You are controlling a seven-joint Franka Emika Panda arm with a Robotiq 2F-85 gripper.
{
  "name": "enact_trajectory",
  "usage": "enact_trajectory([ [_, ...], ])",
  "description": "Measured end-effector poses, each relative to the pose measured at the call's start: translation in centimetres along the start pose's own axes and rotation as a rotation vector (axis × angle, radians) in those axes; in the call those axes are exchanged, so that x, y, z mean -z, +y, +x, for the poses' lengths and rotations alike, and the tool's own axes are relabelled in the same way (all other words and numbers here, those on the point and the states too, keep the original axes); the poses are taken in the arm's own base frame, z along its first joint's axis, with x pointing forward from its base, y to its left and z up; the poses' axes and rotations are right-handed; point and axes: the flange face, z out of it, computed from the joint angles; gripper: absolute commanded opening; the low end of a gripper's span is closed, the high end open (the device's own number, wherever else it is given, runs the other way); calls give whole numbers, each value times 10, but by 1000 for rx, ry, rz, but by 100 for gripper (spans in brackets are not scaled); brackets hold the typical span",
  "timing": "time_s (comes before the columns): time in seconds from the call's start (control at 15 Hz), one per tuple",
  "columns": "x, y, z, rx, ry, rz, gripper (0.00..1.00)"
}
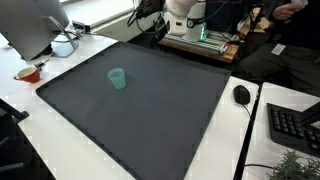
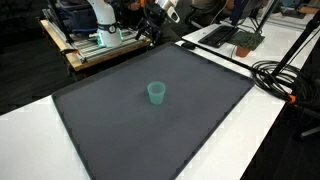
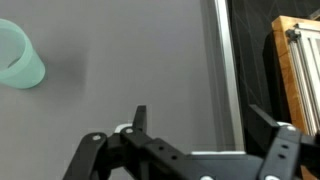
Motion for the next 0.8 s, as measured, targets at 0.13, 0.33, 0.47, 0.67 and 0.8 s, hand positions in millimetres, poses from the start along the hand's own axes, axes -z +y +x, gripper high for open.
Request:
enact_trajectory([
  [0.13,-16,-13,10,78,-9,-65,100],
  [0.33,-41,-35,17,204,-22,-159,100],
  [0.47,-54,-45,13,265,-21,-215,100],
  [0.67,-57,-50,9,285,-19,-229,100],
  [0.8,-55,-46,9,284,-62,-269,100],
])
